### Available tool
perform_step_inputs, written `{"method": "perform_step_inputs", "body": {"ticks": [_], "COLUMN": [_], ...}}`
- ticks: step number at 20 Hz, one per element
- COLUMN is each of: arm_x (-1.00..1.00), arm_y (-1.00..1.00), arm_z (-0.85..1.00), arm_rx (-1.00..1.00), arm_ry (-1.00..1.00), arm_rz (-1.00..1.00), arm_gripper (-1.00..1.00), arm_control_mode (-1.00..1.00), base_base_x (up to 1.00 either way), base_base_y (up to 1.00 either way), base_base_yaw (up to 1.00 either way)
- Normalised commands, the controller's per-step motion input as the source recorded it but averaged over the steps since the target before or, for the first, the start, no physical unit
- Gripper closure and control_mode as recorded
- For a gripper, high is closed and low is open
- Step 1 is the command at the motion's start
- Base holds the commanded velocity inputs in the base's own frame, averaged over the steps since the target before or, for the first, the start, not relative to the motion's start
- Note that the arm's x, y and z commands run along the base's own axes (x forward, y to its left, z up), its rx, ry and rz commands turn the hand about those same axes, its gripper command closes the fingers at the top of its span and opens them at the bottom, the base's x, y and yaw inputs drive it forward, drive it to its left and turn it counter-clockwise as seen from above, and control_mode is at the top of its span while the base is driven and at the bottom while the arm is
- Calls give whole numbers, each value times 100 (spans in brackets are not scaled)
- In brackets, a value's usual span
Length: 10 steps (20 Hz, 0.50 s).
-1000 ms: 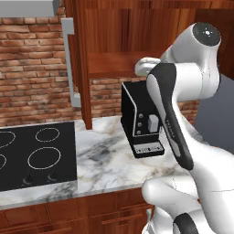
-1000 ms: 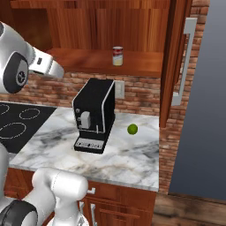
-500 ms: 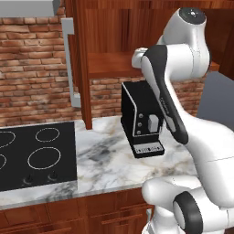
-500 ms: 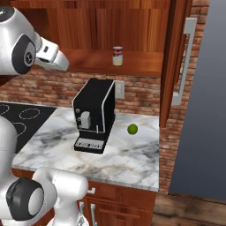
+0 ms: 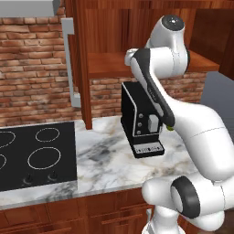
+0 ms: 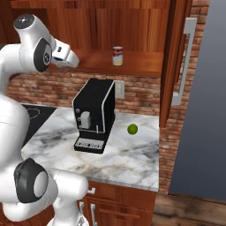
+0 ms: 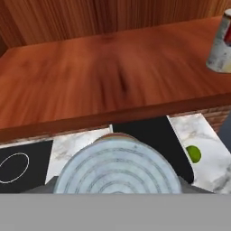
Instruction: Restock the canned food cabinet by taking the new fresh canned food from the counter and placing it in the cabinet. Then, take the old canned food from the cabinet and place it on the counter.
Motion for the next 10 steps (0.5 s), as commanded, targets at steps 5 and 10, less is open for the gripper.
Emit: {"method": "perform_step_inputs", "body": {"ticks": [5,10], "arm_x": [86,76], "arm_y": [0,0], "arm_z": [0,-7], "arm_rx": [0,-1], "arm_ry": [0,0], "arm_rz": [0,0], "arm_gripper": [100,100], "arm_control_mode": [-100,-100], "base_base_x": [0,0], "base_base_y": [0,0], "base_base_yaw": [0,0]}}
